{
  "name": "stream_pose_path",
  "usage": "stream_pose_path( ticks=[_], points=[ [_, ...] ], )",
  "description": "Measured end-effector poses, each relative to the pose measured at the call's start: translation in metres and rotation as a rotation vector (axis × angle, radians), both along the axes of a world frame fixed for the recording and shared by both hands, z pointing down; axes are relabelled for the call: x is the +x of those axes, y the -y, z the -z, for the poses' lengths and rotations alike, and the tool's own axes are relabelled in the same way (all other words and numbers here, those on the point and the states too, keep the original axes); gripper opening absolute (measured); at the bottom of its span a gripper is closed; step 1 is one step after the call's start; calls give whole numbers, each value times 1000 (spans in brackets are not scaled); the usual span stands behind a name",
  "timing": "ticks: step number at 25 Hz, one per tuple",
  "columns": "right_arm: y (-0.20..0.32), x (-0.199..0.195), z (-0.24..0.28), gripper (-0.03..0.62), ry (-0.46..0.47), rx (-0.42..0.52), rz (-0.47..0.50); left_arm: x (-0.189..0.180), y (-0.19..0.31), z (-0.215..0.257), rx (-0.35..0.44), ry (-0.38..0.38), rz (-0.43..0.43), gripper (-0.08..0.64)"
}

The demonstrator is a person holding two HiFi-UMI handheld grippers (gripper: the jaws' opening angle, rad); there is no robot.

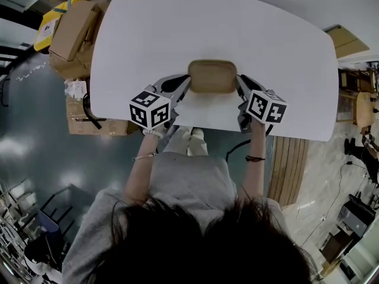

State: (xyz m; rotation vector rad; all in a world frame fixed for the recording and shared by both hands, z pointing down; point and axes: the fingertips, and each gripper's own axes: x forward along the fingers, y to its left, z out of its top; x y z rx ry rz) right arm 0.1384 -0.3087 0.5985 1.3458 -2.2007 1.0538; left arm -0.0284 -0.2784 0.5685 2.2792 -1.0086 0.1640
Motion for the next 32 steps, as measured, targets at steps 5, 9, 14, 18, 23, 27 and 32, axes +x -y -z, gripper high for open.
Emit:
stream_pose_path(
  ticks=[5,9,14,18,23,27,32],
  points=[
    [-1,-1,-7,87,0,-18,-18,-4,-2,-2,-4,0,6,-6],
    [-1,1,-11,84,0,-26,-33,-4,-2,-2,-6,-3,10,-6],
    [-1,0,-11,66,-1,-30,-49,-8,-1,0,-5,-2,16,-6],
    [-1,1,-15,57,-4,-39,-75,-10,0,-2,-4,-3,16,-6],
    [0,4,-14,52,-10,-31,-106,-8,0,0,-2,-4,16,-5],
    [0,4,-11,44,-15,-28,-140,-10,0,2,2,-5,19,-5],
    [0,5,-9,35,-26,-22,-160,-12,0,5,9,-8,20,-6]
  ],
)
